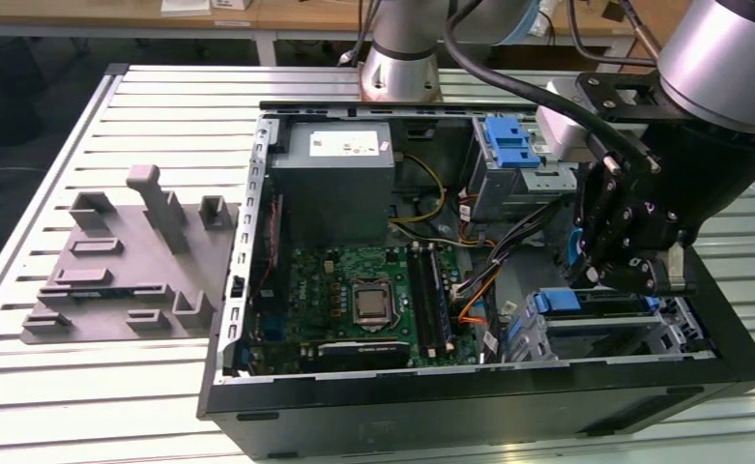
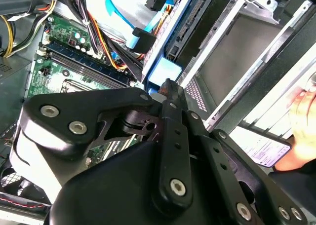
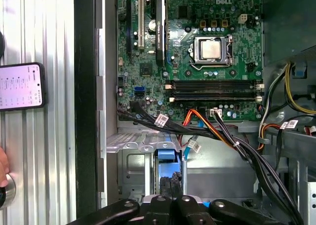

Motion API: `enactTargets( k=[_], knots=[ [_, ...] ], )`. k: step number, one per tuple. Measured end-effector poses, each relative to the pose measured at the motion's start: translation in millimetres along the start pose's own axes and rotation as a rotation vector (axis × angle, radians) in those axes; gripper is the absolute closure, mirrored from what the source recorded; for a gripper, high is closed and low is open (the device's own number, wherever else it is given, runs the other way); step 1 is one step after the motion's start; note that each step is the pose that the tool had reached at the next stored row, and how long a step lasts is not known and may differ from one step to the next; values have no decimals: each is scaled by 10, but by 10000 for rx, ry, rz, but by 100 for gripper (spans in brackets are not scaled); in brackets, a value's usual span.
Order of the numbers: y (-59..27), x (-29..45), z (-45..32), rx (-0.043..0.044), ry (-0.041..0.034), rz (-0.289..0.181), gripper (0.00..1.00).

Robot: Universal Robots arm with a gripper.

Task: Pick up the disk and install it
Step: 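Insert the first disk wire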

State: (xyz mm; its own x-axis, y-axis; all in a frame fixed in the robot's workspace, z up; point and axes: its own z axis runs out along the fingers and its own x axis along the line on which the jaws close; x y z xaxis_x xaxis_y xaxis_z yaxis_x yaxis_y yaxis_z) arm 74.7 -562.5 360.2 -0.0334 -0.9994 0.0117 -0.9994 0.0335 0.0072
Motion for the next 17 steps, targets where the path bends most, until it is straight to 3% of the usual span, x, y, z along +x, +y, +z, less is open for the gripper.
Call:
enactTargets(
  k=[8, 11, 17],
  knots=[
    [-19, 0, 2, 1, -2, 0, 89],
    [-110, -4, 1, 0, 0, 0, 89],
    [-381, -16, 2, 0, 1, 0, 89]
  ],
)
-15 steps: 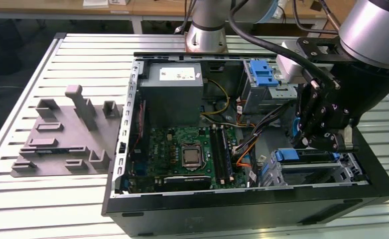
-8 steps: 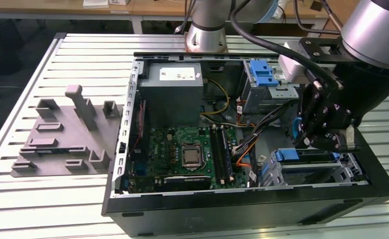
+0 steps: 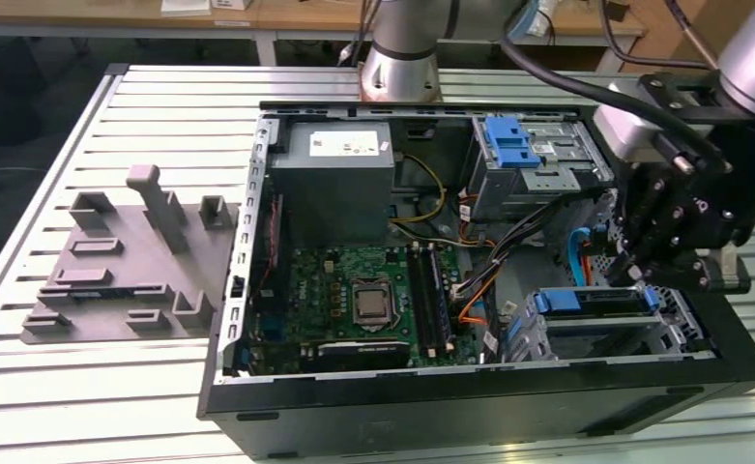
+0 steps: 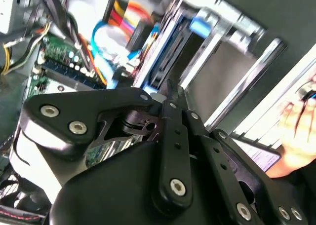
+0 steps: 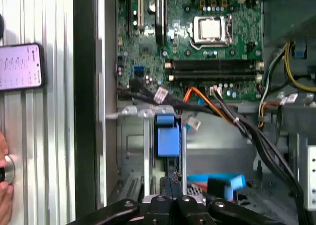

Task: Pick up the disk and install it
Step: 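Insert the first disk wire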

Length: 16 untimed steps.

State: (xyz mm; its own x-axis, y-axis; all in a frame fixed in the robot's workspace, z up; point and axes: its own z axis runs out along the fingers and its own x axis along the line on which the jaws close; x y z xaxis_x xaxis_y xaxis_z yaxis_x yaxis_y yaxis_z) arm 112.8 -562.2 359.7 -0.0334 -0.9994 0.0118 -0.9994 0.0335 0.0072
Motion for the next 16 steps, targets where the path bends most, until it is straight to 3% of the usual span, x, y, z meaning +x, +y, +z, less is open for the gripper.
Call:
enactTargets(
  k=[3, 4, 7, 9, 12, 16],
  knots=[
    [-74, -9, 0, 10, -2, -1, 89],
    [-73, -18, -1, 85, -4, 2, 89],
    [-73, -39, -1, 461, -16, 5, 89],
    [-71, -81, -14, 620, -20, 7, 89],
    [-68, -178, -33, 699, -17, 8, 89],
    [-60, -280, -36, 733, 15, 8, 89]
  ],
)
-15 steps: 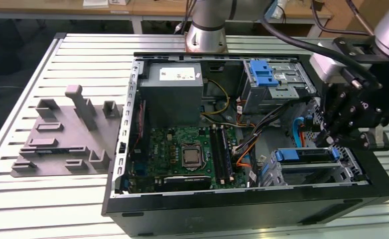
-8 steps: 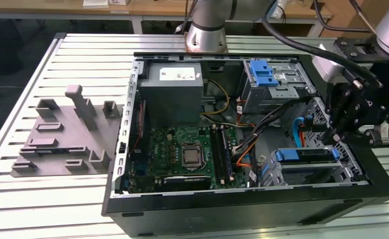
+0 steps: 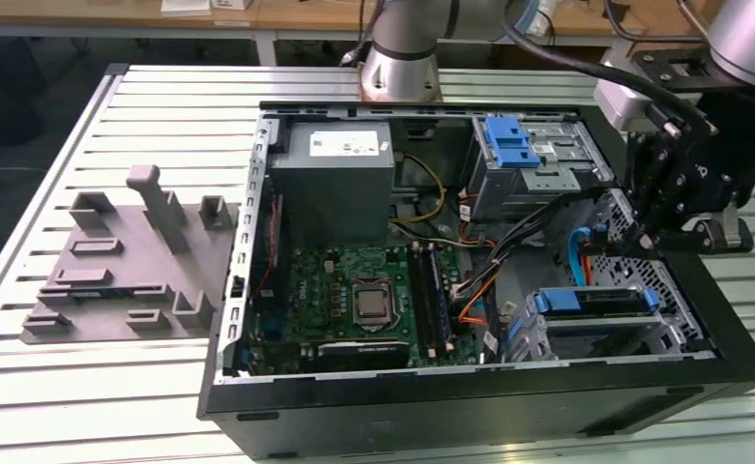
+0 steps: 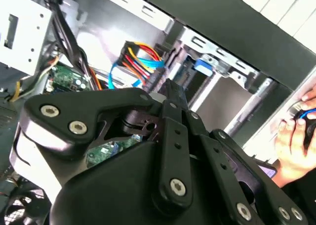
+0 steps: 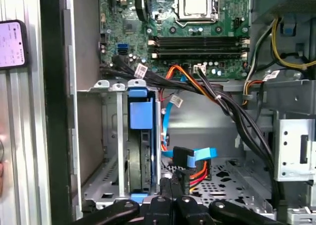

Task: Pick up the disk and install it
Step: 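Insert the first disk wire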

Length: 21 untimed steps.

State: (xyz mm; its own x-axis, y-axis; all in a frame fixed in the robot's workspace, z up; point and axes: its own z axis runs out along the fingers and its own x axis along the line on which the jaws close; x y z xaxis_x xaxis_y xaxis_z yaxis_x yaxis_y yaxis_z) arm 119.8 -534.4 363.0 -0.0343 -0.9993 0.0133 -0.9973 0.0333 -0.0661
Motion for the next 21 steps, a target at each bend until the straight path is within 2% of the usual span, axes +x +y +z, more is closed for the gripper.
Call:
enactTargets(
  k=[3, 10, 11, 12, 13, 17, 18, 21],
  knots=[
    [8, -29, -3, 23, 12, -1, 89],
    [21, -31, -4, 48, 13, 1, 89],
    [28, -34, -5, 63, 17, 1, 83],
    [29, -40, -4, 65, 31, -2, 83],
    [32, -45, -5, 71, 39, -2, 76],
    [40, -102, -6, 77, 67, -4, 75],
    [40, -114, -4, 78, 82, -6, 69],
    [43, -135, 19, 80, 155, -10, 69]
  ],
)
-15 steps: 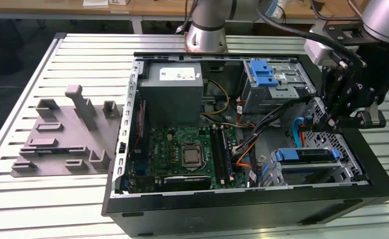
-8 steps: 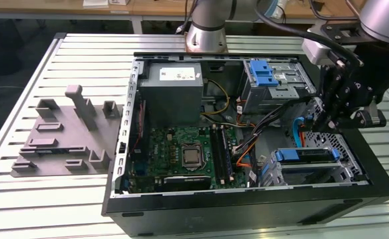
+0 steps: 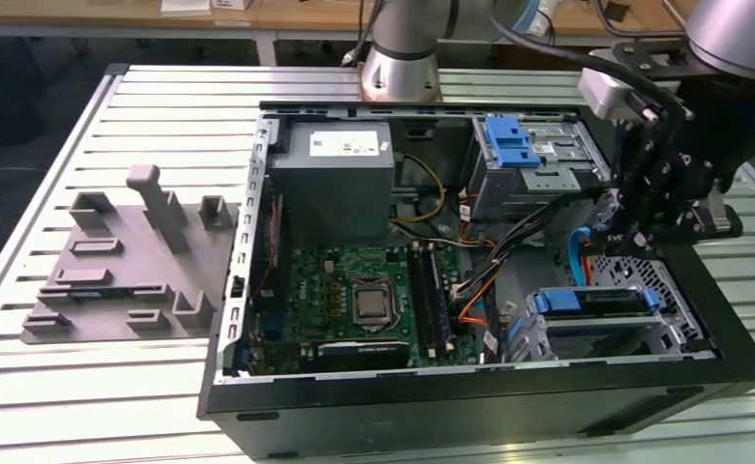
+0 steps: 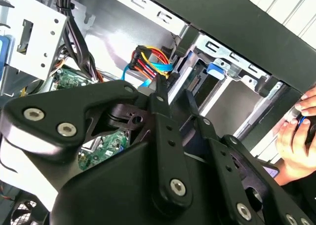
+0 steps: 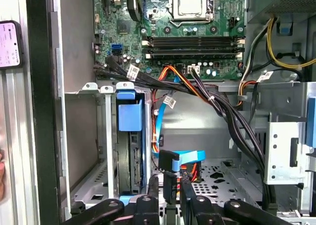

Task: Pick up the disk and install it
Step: 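Insert the first disk wire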

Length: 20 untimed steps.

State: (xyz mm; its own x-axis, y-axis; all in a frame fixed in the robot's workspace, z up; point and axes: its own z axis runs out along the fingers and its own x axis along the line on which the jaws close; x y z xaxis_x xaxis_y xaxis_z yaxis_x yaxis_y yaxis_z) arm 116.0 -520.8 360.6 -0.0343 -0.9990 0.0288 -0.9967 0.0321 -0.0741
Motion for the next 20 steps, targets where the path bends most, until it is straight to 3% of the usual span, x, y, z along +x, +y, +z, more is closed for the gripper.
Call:
enactTargets(
  k=[10, 14, 15, 17, 20],
  knots=[
    [7, -31, 76, 5, 127, -9, 69],
    [7, -30, 76, 5, 136, -10, 77],
    [2, -31, 77, -10, 136, -10, 83],
    [-15, -30, 79, -124, 138, -14, 83],
    [-20, -14, 89, -205, 143, -15, 83]
  ],
)
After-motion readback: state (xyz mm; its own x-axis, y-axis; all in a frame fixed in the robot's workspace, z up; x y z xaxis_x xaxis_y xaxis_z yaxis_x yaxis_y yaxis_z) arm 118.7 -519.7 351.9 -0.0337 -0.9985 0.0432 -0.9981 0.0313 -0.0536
